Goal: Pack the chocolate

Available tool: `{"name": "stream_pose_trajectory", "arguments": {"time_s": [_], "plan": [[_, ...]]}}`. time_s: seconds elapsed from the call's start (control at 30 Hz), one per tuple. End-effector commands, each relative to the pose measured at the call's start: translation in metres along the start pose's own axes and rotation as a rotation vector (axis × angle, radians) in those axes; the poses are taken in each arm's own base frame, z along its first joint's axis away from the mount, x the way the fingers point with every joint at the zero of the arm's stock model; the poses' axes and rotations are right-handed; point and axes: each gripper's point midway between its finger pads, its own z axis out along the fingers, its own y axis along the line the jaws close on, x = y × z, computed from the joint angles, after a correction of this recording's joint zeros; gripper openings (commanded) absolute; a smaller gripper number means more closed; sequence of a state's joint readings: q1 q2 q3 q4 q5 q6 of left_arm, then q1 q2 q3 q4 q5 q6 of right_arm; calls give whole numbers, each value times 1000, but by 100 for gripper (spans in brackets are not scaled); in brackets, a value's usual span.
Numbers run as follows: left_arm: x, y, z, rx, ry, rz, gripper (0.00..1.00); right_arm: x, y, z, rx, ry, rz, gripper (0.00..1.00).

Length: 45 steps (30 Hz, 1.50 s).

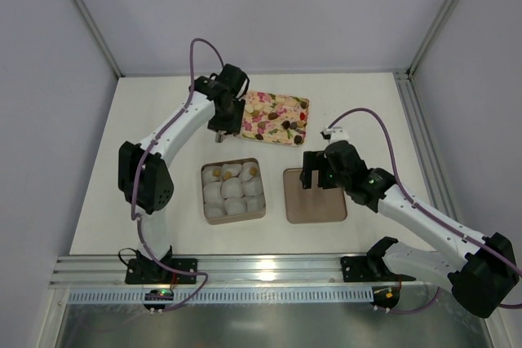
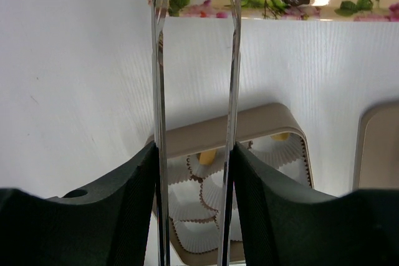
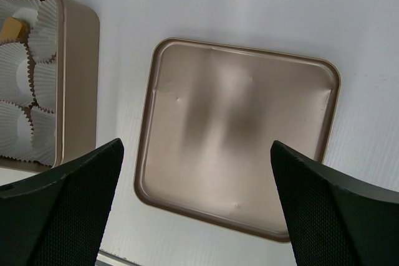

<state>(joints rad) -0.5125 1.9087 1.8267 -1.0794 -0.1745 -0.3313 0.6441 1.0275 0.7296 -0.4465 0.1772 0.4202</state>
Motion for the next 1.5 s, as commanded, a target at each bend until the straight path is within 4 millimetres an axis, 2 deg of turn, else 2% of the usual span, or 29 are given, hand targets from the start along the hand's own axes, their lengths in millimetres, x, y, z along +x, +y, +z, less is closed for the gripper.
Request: {"name": "stream_pose_trajectory", "arguments": {"time_s": [0.0,0.17,0.4,0.7,1.13,1.2,1.47], "plan": [[-28,1,4,5,-73,-10,49,-27,11,-5,-38,-76,4,100],[-31,2,24,-6,-49,-20,49,-27,11,-4,-36,-73,1,100],[-33,0,36,-2,-41,-27,48,-27,10,-1,-29,-71,-5,100],[-31,-1,39,10,-27,-25,43,-26,10,2,-27,-61,-3,100],[-27,-1,50,3,-1,-13,43,-24,10,6,-27,-52,-3,100],[-27,-1,49,4,-1,-13,38,-25,10,6,-25,-52,-3,100],[-27,-1,43,13,-5,-14,34,-24,10,6,-25,-49,-4,100]]}}
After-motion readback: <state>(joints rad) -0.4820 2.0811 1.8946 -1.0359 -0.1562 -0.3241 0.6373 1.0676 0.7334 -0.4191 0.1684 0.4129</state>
